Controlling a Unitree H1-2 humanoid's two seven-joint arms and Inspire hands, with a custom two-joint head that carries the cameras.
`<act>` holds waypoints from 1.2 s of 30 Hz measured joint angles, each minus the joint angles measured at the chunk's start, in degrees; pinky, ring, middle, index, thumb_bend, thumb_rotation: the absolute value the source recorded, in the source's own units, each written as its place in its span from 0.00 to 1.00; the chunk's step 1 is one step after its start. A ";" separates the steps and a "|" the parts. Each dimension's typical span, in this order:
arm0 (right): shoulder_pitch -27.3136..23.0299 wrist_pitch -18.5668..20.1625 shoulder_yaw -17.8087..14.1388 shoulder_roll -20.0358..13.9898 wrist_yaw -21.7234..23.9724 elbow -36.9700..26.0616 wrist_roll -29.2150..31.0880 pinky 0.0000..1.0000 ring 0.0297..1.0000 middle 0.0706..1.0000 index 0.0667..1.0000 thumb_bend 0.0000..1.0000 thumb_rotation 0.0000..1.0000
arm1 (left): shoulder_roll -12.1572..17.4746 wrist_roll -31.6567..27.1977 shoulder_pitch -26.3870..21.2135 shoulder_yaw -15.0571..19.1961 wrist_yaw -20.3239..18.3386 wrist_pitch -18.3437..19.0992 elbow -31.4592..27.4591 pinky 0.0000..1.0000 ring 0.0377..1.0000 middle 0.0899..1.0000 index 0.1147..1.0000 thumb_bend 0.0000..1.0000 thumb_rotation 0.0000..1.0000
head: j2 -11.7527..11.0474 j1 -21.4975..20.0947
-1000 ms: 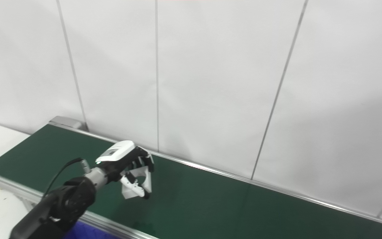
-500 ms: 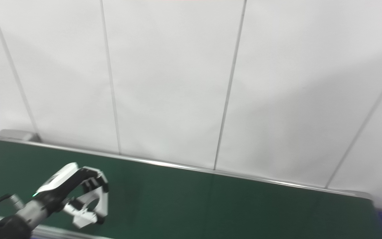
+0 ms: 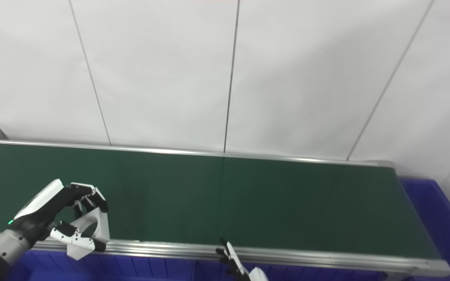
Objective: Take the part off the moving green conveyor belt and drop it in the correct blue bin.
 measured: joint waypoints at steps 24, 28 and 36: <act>-0.34 6.29 -1.63 -1.01 4.45 -6.45 1.20 0.80 0.86 0.89 1.00 0.83 0.47 | -5.05 -8.02 7.13 -2.00 -1.01 -0.72 -2.41 0.38 0.40 0.44 0.44 0.50 0.00 | 7.03 3.69; -0.49 6.29 -2.16 -1.26 4.82 -6.83 2.26 0.79 0.85 0.89 1.00 0.84 0.46 | -7.09 -8.28 8.15 -4.01 -0.98 -1.83 0.09 0.38 0.40 0.44 0.45 0.50 0.00 | 8.09 4.57; -0.41 7.17 -3.57 -1.92 5.50 -9.47 3.30 0.79 0.85 0.89 0.97 0.87 0.38 | -8.90 -2.84 8.29 -8.54 -0.29 -2.27 4.60 0.37 0.39 0.44 0.45 0.50 0.00 | 10.63 6.50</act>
